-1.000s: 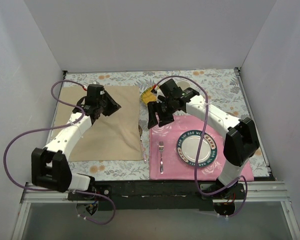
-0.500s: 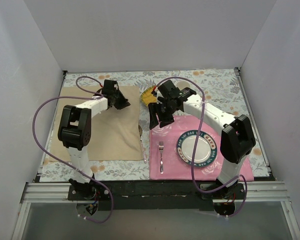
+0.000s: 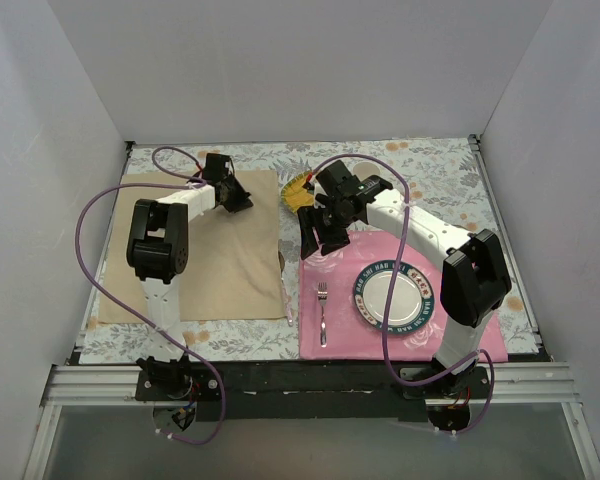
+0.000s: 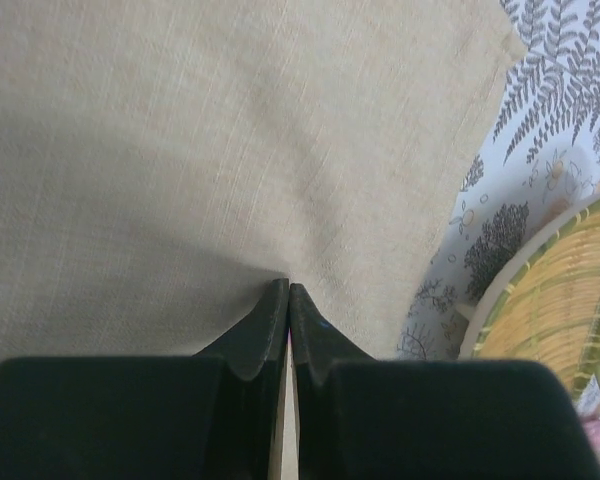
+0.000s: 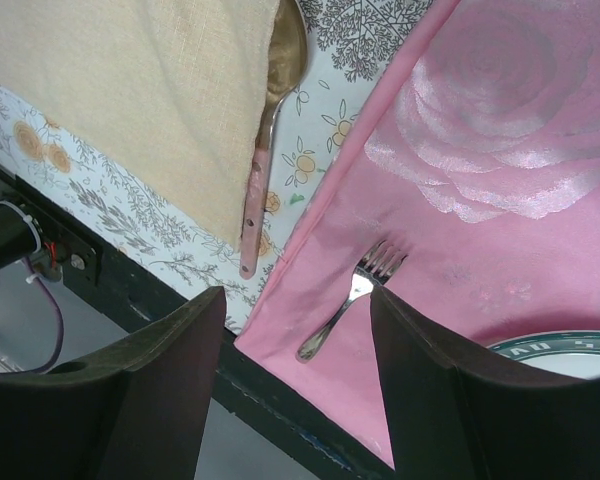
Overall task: Fold the napkin, place the utensils inside, and roll it up
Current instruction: Flatten the napkin out
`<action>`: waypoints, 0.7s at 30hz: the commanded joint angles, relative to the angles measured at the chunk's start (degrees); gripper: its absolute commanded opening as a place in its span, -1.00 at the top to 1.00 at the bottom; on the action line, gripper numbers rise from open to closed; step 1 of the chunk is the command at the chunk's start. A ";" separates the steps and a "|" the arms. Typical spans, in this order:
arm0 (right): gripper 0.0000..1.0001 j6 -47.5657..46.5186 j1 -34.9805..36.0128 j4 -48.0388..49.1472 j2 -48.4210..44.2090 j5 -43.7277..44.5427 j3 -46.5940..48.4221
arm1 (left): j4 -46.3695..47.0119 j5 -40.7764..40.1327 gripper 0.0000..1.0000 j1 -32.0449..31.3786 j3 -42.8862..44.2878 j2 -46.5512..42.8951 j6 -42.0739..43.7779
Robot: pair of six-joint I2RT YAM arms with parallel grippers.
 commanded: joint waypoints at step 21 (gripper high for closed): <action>-0.36 -3.68 0.26 0.87 -9.07 -1.57 -6.20 | -31.05 -19.36 0.05 2.99 -10.46 -33.68 -2.39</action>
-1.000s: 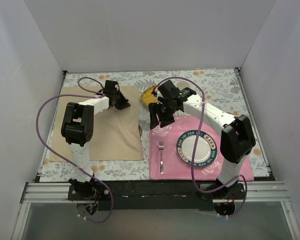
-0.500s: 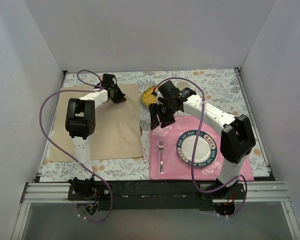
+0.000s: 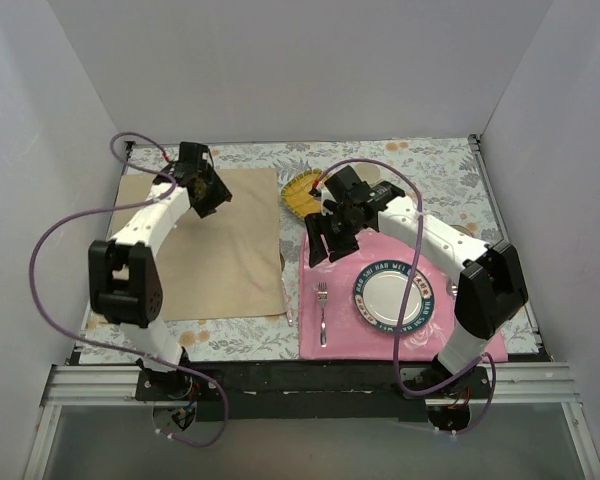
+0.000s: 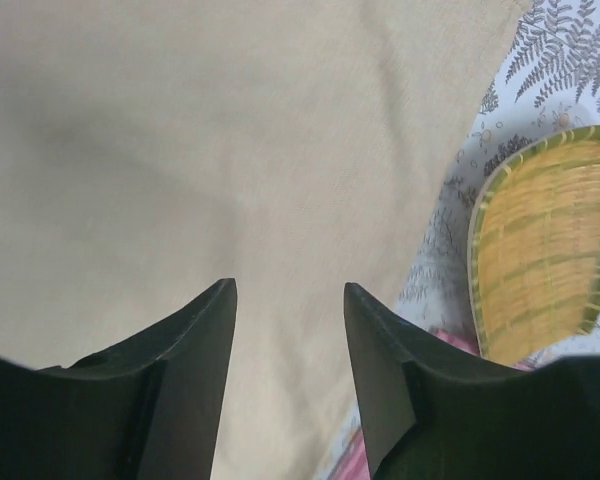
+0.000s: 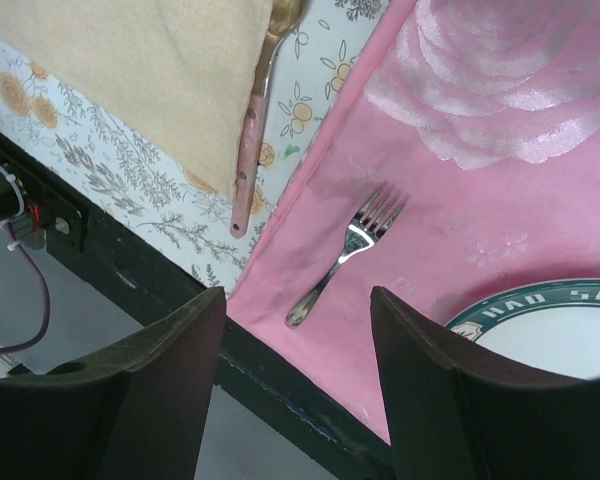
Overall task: Fold the napkin, place the utensils inside, and roll it up
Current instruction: Flatten the napkin out
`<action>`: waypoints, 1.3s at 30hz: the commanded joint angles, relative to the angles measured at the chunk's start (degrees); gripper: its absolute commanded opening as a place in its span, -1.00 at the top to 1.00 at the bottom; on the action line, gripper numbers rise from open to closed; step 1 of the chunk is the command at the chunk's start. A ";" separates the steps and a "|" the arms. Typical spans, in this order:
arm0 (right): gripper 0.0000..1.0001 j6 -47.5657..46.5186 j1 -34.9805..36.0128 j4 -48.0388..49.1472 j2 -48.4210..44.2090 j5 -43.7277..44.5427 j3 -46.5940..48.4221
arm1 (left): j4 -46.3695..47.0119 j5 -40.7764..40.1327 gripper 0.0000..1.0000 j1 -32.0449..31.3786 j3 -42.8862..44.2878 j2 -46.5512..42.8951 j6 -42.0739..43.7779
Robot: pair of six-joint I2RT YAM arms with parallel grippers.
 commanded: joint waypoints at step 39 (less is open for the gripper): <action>-0.37 -4.77 2.55 0.27 -5.47 -2.21 -3.92 | -3.64 -7.66 0.55 31.32 -33.80 -12.37 0.59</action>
